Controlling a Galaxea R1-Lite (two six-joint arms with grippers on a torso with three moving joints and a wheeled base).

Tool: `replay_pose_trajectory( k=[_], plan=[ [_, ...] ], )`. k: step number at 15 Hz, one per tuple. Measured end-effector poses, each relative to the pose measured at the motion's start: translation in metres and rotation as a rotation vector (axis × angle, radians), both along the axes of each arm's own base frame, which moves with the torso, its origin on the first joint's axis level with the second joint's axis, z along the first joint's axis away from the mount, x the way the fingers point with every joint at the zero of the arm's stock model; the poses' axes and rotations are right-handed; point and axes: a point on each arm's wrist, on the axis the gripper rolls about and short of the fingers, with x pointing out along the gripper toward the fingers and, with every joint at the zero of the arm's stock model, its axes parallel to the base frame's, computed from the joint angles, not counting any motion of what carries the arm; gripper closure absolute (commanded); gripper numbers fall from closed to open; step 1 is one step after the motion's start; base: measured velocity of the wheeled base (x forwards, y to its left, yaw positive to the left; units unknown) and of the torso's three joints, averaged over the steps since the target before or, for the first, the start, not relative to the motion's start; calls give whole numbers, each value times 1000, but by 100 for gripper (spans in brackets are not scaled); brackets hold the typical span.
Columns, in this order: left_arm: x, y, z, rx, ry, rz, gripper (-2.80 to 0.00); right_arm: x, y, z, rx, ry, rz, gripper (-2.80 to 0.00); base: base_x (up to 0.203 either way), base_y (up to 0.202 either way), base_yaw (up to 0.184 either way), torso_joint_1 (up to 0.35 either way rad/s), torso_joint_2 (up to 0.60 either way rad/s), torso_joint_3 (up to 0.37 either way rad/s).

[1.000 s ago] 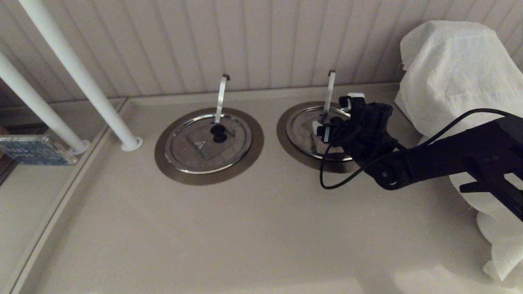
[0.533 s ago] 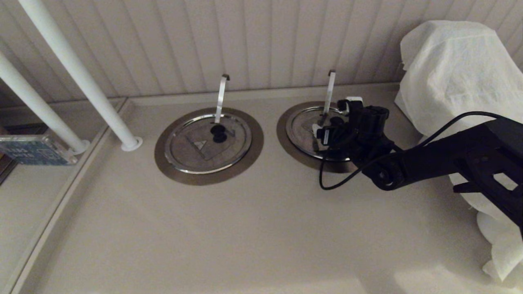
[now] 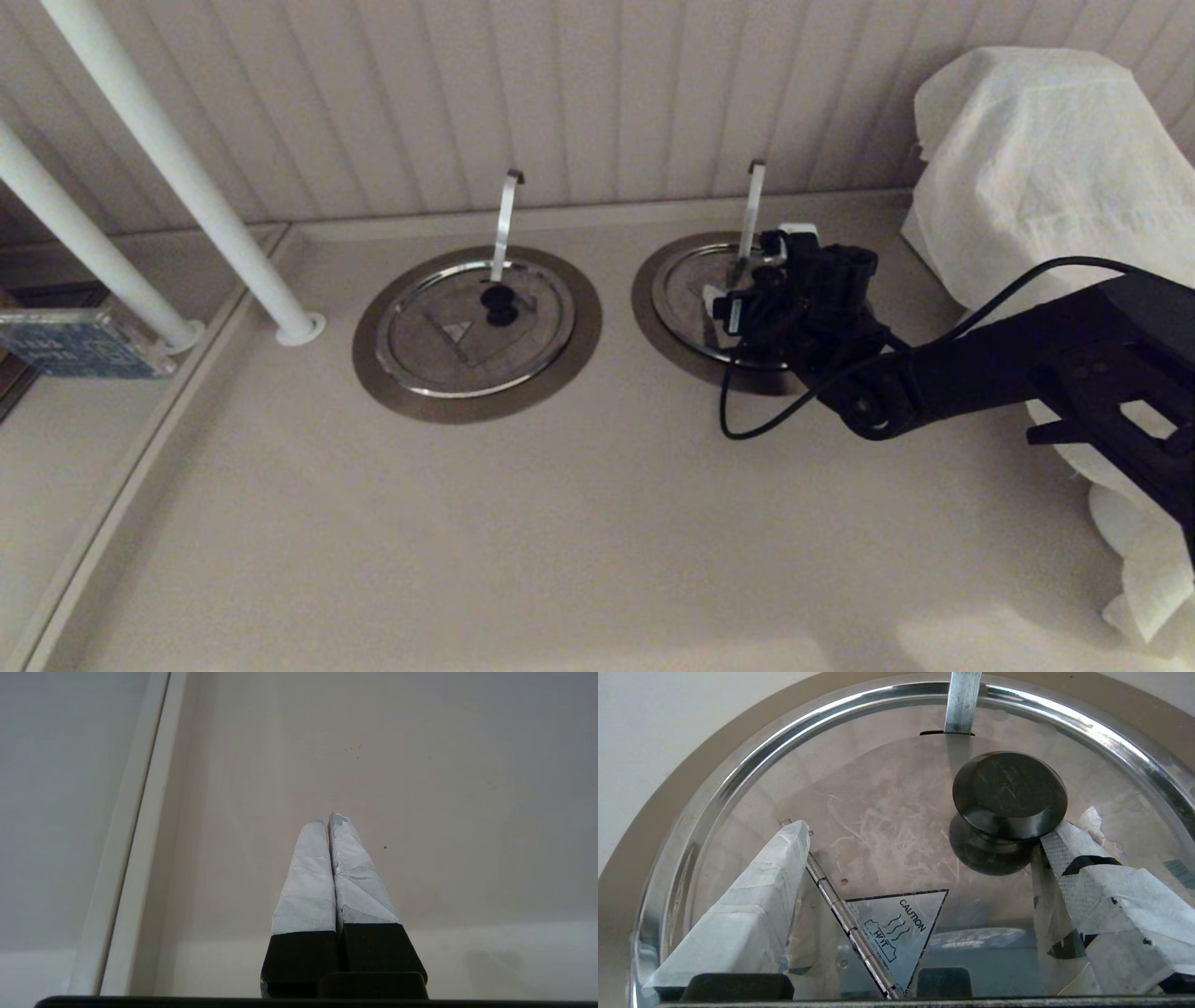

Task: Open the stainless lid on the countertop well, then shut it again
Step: Open the lid

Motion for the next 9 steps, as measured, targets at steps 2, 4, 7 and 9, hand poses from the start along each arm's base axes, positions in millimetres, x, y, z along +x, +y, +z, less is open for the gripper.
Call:
replay_pose_trajectory(
  k=[2, 4, 7, 9],
  plan=[
    [0, 0, 0, 0, 0, 0, 0, 0, 0, 1, 1, -5, 0, -280, 0, 0, 0, 0, 0, 0],
    [0, 0, 0, 0, 0, 0, 0, -1, 0, 4, 3, -11, 0, -280, 0, 0, 0, 0, 0, 0],
    [0, 0, 0, 0, 0, -1, 0, -4, -1, 10, 7, -24, 0, -280, 0, 0, 0, 0, 0, 0],
    [0, 0, 0, 0, 0, 0, 0, -9, 2, 15, 13, -37, 9, -280, 0, 0, 0, 0, 0, 0]
  ],
)
